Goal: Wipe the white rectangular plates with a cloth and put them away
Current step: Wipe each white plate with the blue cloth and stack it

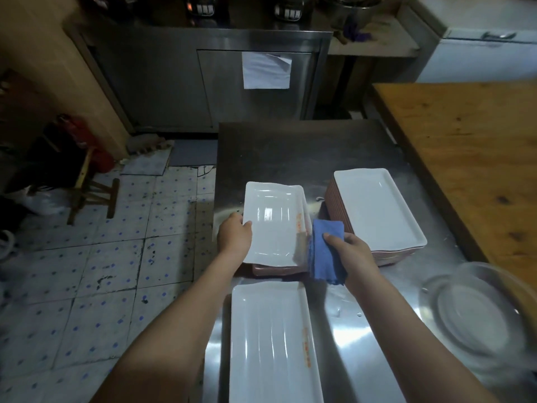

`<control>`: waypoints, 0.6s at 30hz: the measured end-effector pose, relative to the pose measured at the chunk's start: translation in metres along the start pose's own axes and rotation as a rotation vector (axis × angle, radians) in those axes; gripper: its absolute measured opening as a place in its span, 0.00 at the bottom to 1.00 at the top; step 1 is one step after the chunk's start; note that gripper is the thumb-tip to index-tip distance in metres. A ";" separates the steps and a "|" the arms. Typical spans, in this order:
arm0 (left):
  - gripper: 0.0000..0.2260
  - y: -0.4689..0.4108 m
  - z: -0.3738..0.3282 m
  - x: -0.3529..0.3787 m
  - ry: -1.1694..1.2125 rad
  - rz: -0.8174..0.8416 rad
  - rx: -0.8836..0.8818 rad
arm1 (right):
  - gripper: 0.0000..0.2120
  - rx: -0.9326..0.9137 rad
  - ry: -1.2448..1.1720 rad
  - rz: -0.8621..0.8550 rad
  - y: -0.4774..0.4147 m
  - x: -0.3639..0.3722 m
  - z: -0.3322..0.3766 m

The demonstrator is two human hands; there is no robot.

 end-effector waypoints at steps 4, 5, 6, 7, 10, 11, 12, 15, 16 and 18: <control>0.03 -0.003 0.004 -0.011 0.135 0.000 -0.027 | 0.07 -0.007 -0.014 -0.002 -0.001 -0.005 0.005; 0.02 -0.002 0.005 -0.013 0.144 0.004 -0.028 | 0.07 -0.006 -0.019 -0.001 -0.001 -0.005 0.005; 0.02 -0.001 0.006 -0.014 0.152 0.010 -0.030 | 0.07 -0.005 -0.024 -0.002 0.000 -0.006 0.006; 0.02 0.001 0.007 -0.015 0.165 0.018 -0.031 | 0.08 -0.007 -0.027 -0.003 0.001 -0.007 0.007; 0.02 0.008 0.005 -0.018 0.216 0.038 -0.034 | 0.07 -0.023 -0.031 -0.009 0.004 -0.011 0.013; 0.02 0.012 0.002 -0.019 0.224 0.039 -0.034 | 0.07 -0.028 -0.030 -0.015 0.005 -0.014 0.015; 0.03 0.016 -0.003 -0.021 0.227 0.039 -0.030 | 0.08 -0.031 -0.034 -0.022 0.008 -0.018 0.018; 0.04 0.034 -0.026 -0.022 0.221 0.056 0.001 | 0.09 -0.037 -0.061 -0.050 0.016 -0.036 0.026; 0.04 0.042 -0.037 -0.020 0.226 0.073 0.012 | 0.10 -0.044 -0.073 -0.059 0.020 -0.044 0.030; 0.04 0.058 -0.060 -0.015 0.261 0.124 0.040 | 0.10 -0.063 -0.118 -0.070 0.026 -0.060 0.040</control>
Point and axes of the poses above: each hand's wrist, its own y-axis away from the middle knuckle, its own x-axis out of the palm, z = x × y, the point moved 9 cm from there along -y, towards the middle knuckle, and after that the axes turned 10 degrees about -x, right-handed, at the moved point
